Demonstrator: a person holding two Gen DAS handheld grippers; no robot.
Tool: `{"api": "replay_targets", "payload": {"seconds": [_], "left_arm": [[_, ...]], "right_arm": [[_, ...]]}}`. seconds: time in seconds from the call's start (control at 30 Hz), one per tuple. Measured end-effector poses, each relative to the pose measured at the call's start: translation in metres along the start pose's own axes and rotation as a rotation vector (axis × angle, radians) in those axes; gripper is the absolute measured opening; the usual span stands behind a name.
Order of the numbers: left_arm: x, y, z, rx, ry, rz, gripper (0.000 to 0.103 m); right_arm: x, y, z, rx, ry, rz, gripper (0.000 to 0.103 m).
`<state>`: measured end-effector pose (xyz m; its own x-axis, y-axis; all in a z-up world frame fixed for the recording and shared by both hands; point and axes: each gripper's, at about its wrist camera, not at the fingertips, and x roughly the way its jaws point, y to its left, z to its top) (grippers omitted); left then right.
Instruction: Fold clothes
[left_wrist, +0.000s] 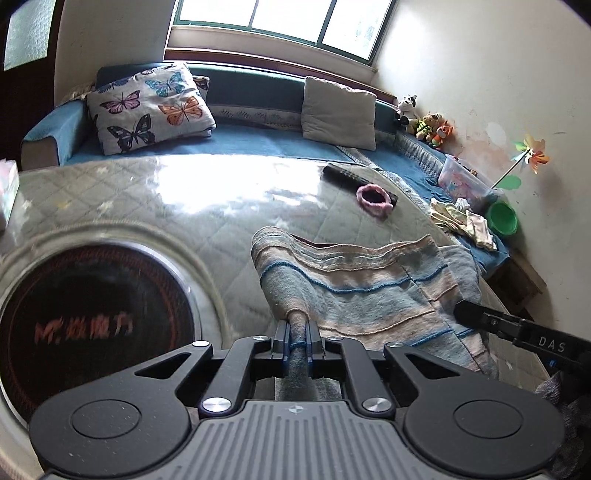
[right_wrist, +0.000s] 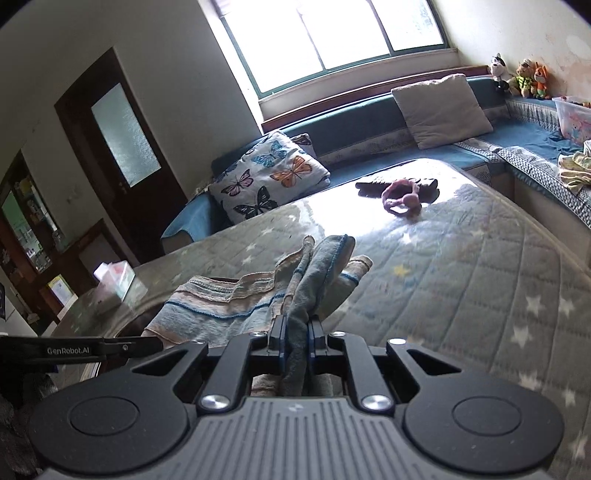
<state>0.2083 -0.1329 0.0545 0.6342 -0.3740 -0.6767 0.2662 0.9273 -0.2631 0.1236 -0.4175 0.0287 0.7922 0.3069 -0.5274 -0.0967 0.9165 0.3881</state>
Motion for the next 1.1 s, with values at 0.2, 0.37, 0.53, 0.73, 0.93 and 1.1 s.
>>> {"api": "replay_targets", "payload": {"seconds": [0.2, 0.37, 0.53, 0.73, 0.93, 1.1], "left_arm": [[0.025, -0.001, 0.018, -0.001, 0.007, 0.023, 0.009], [0.046, 0.005, 0.023, -0.002, 0.024, 0.045, 0.009], [0.064, 0.011, 0.021, -0.002, 0.042, 0.07, 0.009], [0.066, 0.017, 0.017, 0.011, 0.048, 0.07, 0.01], [0.049, 0.001, 0.005, 0.082, 0.047, 0.042, 0.013], [0.041, -0.01, -0.013, 0.119, 0.064, 0.027, 0.016]], "right_arm": [[0.026, -0.009, 0.02, -0.002, 0.001, -0.012, 0.01], [0.047, -0.015, 0.025, 0.001, 0.009, -0.017, 0.01], [0.068, -0.026, 0.021, 0.025, 0.036, -0.038, 0.01], [0.084, -0.041, 0.011, 0.043, 0.083, -0.088, 0.018], [0.063, -0.039, 0.012, 0.01, 0.048, -0.116, 0.019], [0.04, -0.02, 0.002, -0.072, 0.06, -0.04, 0.016]]}}
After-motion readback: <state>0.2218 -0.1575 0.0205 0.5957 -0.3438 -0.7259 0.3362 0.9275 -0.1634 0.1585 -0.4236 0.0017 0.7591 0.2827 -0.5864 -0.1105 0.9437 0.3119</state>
